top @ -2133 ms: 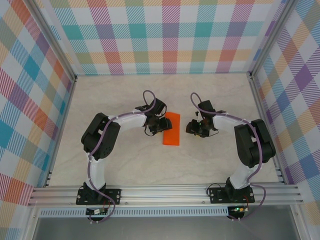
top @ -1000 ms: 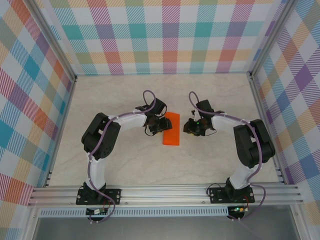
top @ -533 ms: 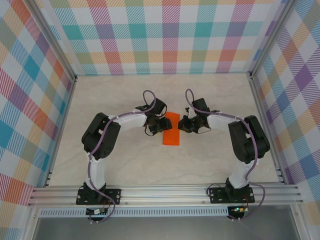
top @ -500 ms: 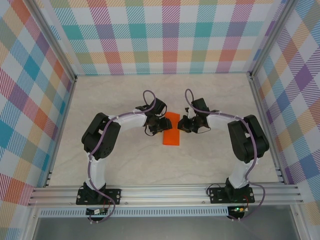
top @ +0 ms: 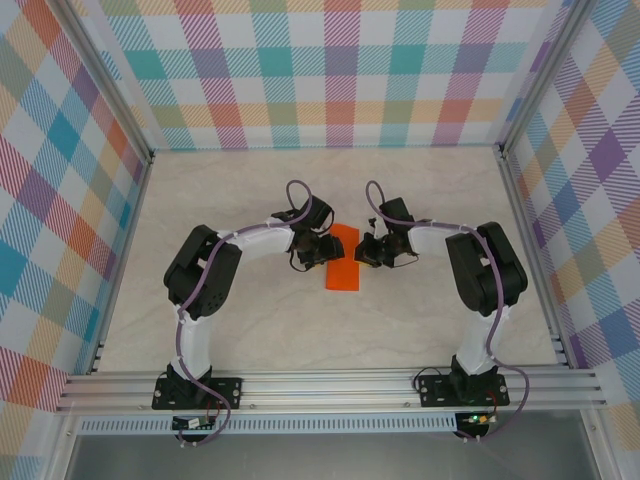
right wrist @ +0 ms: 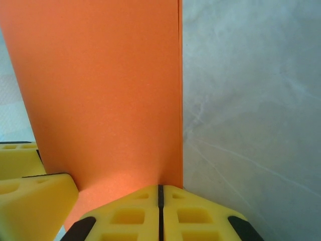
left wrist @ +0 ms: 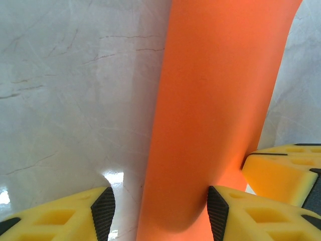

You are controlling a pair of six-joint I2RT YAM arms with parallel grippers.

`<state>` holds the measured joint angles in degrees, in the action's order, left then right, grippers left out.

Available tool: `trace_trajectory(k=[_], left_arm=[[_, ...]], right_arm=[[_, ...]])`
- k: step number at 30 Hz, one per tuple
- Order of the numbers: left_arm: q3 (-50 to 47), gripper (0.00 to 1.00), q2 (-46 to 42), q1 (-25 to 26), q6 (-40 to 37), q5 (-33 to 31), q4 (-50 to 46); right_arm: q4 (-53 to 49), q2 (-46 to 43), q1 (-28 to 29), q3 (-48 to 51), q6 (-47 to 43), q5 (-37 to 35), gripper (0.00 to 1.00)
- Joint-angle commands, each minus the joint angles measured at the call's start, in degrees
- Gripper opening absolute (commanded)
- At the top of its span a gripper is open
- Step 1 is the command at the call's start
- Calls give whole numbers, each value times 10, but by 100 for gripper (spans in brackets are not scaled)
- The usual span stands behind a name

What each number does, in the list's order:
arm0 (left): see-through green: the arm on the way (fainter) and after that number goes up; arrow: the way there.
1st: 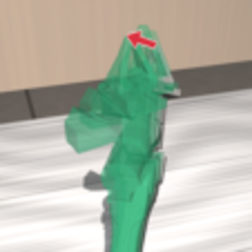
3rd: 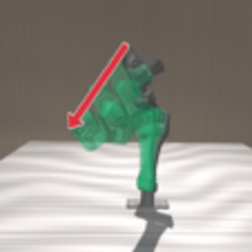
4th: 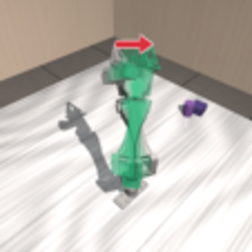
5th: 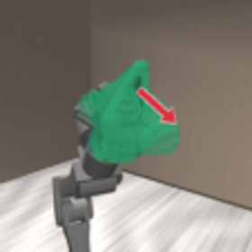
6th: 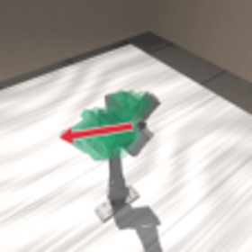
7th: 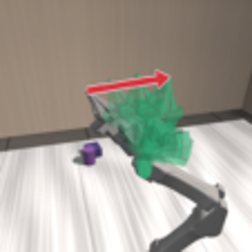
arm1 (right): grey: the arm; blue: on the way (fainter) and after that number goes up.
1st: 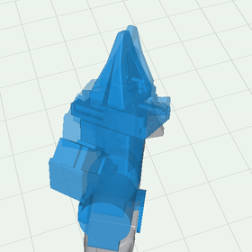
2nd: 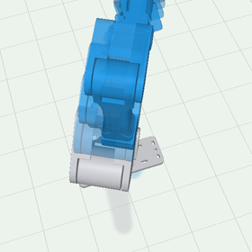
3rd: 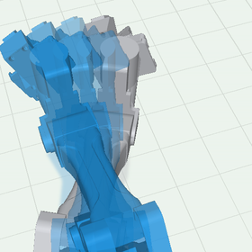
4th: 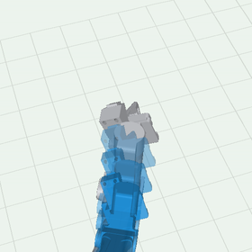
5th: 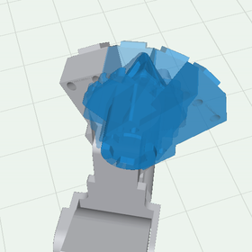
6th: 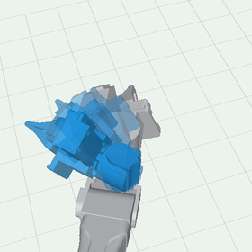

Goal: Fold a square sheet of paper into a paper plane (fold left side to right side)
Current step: Hold the square sheet of paper at the center of the table.

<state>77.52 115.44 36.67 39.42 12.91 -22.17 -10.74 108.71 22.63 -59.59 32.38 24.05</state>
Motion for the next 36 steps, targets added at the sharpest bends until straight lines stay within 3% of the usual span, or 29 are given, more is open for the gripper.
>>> trace_trajectory(k=[1, 22, 24, 27, 31, 36], left_arm=[[4, 56, 20, 2, -8, -12, -11], [13, 62, -85, -10, -46, -29, -46], [-1, 58, -101, -10, -47, -11, -23], [-13, 44, -110, -10, -46, 34, 22], [-1, 29, -79, -10, -46, 88, 46], [8, 25, -30, -9, -45, 136, 82]], right_arm=[[-45, 25, 4, -1, -15, -34, 8], [-70, 33, 4, 10, -32, -46, 8], [-71, 32, 4, 10, -32, -47, 8], [-73, 31, 5, 10, -34, -48, 8], [-74, 31, 5, 9, -34, -50, 8], [-78, 35, 7, 4, -34, -50, 8]])
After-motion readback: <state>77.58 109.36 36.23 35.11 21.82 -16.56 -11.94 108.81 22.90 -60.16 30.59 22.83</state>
